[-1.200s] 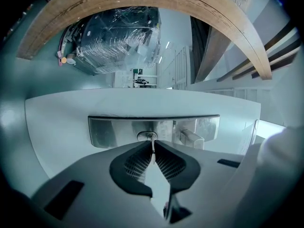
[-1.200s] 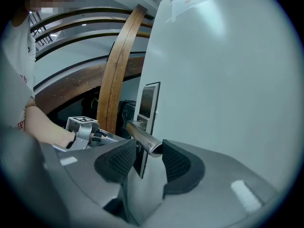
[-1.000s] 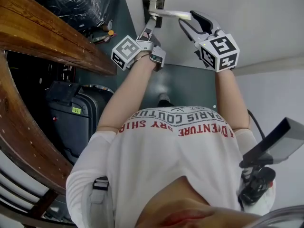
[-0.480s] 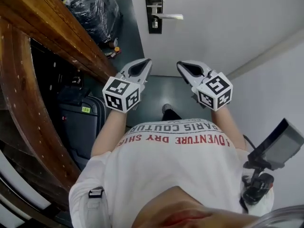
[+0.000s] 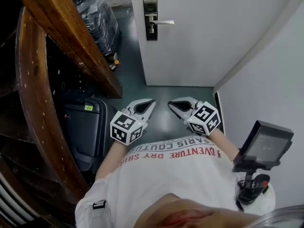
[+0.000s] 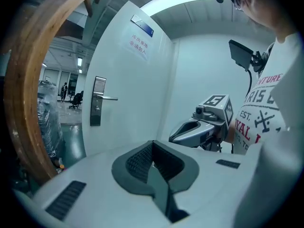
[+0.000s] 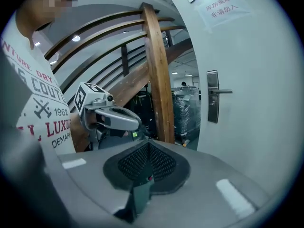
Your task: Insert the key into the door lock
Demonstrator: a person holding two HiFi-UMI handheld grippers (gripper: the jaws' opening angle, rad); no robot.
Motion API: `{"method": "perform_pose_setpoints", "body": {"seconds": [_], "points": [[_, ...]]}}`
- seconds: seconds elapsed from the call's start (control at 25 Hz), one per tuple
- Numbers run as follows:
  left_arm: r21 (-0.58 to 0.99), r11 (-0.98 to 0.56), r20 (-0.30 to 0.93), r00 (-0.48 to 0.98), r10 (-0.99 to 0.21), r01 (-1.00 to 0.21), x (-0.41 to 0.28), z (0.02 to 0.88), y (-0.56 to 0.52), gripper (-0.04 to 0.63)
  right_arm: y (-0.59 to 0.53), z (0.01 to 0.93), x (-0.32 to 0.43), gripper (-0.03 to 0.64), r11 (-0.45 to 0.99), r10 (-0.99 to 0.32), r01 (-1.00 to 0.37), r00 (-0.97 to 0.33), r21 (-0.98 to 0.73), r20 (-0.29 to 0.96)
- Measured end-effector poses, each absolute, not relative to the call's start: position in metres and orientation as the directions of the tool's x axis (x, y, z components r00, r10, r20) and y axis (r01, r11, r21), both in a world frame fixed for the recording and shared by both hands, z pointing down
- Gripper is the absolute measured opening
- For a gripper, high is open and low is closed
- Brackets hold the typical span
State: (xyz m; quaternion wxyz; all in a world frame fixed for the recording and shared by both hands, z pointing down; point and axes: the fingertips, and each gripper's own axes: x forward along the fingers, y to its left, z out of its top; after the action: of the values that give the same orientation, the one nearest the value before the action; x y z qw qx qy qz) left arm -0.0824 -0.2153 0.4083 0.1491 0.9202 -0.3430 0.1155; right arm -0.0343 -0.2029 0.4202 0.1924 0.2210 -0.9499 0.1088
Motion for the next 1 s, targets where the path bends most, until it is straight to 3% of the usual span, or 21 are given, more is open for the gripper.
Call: {"method": "perform_pose_setpoints", "body": {"seconds": [0.2, 0.56, 1.0], "points": [[0.232, -0.708, 0.342, 0.737, -0.583, -0.667, -0.05, 0.439, -0.111, 0.002, -0.09, 0.447, -0.005, 0.002, 0.88, -0.358, -0.449, -0.842, -0.156, 0.404], [0.217, -0.737, 0.357, 0.755, -0.551, -0.64, 0.063, 0.439, 0.146, 0.002, 0.155, 0.451, 0.113, 0.002, 0.829, -0.449, -0.538, -0.805, -0.157, 0.387], [0.175, -0.721, 0.313, 0.732, -0.605, -0.671, 0.087, 0.403, 0.268, 0.002, 0.262, 0.398, 0.129, 0.002, 0.851, -0.49, -0.522, -0.828, -0.058, 0.271]]}}
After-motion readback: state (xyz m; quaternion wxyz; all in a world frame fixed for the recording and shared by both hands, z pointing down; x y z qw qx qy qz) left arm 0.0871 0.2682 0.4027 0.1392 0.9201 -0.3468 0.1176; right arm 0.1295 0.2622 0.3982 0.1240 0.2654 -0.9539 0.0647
